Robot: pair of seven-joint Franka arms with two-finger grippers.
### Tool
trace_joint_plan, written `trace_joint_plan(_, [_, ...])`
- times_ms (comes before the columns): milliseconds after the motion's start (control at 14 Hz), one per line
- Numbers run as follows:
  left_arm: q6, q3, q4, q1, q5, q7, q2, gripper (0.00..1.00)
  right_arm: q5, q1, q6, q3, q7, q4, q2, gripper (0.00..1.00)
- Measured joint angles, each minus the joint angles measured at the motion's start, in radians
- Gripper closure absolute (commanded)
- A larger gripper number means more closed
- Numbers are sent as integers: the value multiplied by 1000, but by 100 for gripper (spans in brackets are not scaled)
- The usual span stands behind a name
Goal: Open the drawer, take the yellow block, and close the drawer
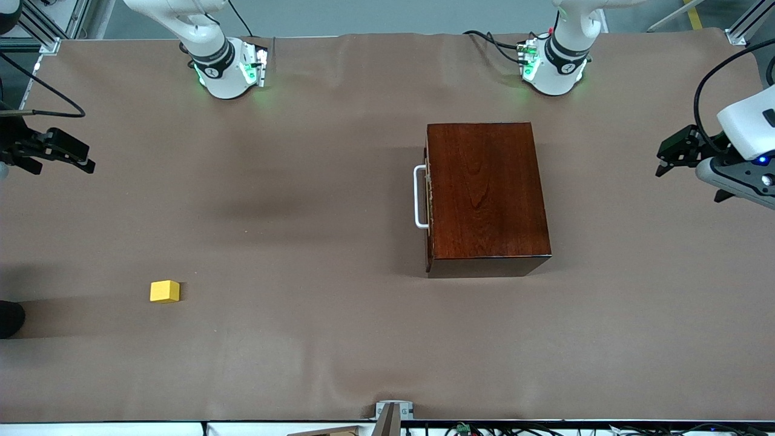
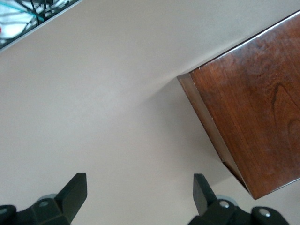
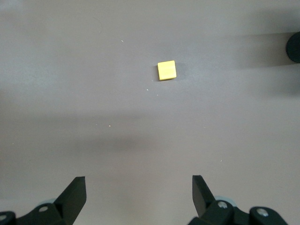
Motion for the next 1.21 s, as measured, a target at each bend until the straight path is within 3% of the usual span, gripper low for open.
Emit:
trace_joint_plan(570, [5,76,-157,-88,0,-345,-116,0,0,0,0,0,0,0,0,0])
trace_joint_plan(1211, [17,120,-208,-95,-2,-350,-160,0,0,0,0,0,0,0,0,0])
